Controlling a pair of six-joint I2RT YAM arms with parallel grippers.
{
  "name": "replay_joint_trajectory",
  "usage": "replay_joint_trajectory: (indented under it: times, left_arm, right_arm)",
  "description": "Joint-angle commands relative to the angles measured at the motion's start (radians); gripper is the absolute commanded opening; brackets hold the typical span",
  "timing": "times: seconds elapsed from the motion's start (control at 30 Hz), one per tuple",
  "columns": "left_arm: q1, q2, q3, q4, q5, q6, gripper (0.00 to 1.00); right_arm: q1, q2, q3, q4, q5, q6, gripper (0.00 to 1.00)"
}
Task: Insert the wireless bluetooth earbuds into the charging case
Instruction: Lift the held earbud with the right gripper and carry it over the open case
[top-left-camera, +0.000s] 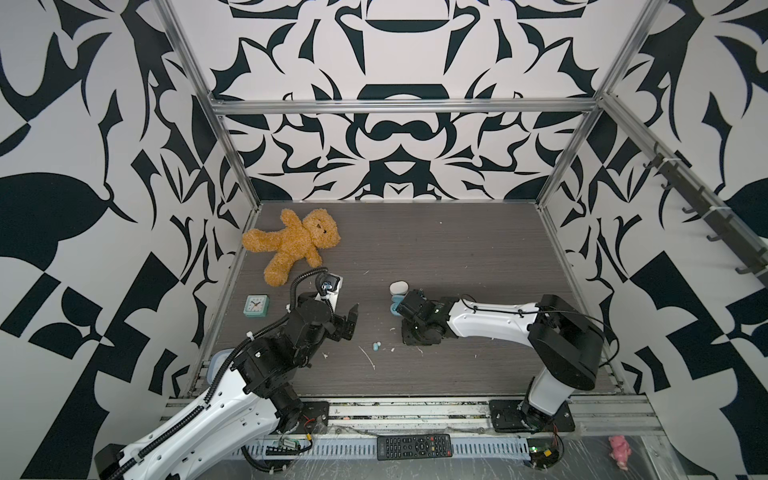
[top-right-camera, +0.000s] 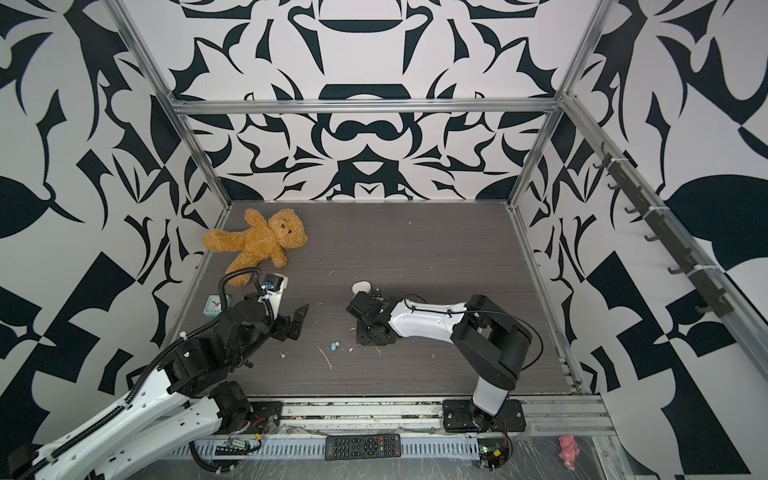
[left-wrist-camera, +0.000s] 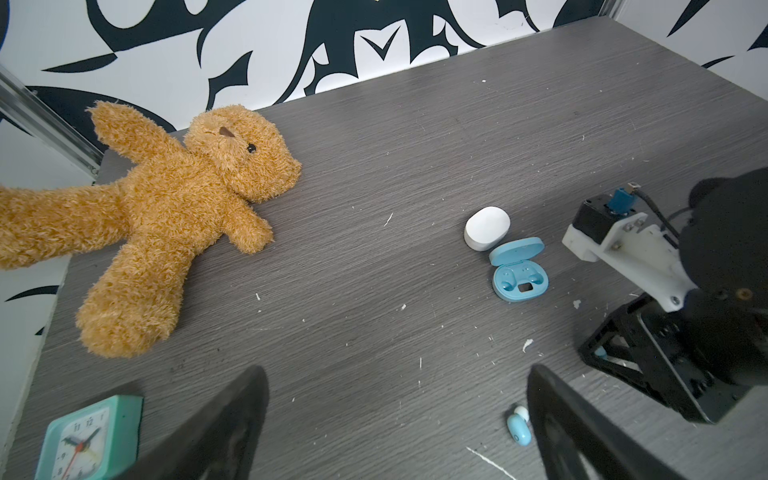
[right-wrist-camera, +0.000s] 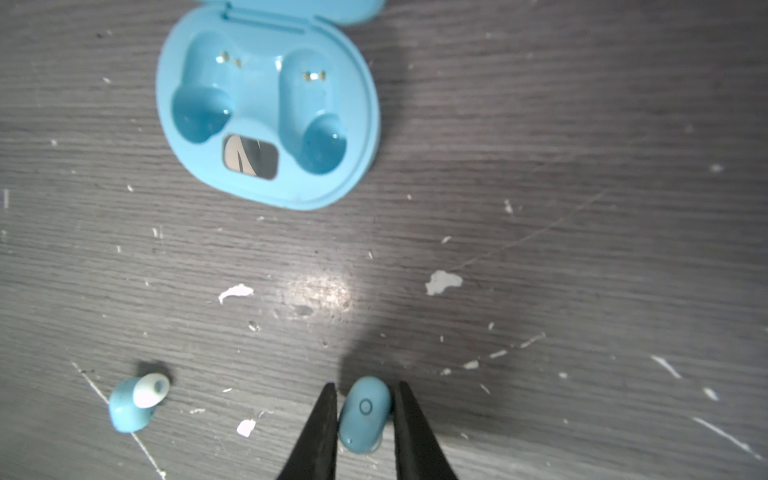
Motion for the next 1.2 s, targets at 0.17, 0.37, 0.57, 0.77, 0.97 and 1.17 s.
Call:
replay_joint_trajectory:
  times: [0.17, 0.37, 0.57, 0.77, 0.97, 1.17]
  left_arm:
    - [0.005, -0.005, -0.022, 0.011, 0.010, -0.003, 0.99]
    - [0.004, -0.004, -0.022, 0.010, 0.010, -0.003, 0.99]
    - [0.004, -0.004, -0.022, 0.008, 0.011, -0.003, 0.99]
    - [0.004, -0.004, -0.022, 0.009, 0.010, -0.002, 0.99]
    - [0.005, -0.005, -0.021, 0.009, 0.011, -0.002, 0.99]
    - [0.004, -0.005, -0.022, 0.009, 0.011, -0.003, 0.99]
  right_arm:
    - [-0.002, 0.038, 0.032, -0.092, 0.024, -0.047, 0.27]
    - [-0.004, 0.065, 0.051, -0.109, 0.021, -0.069, 0.26]
    - [-0.004, 0.087, 0.074, -0.125, 0.032, -0.089, 0.24]
    - [-0.003, 0.092, 0.099, -0.160, 0.075, -0.101, 0.20]
    - [-0.003, 0.094, 0.105, -0.161, 0.064, -0.109, 0.19]
    - [-0.003, 0.062, 0.101, -0.147, 0.051, -0.121, 0.14]
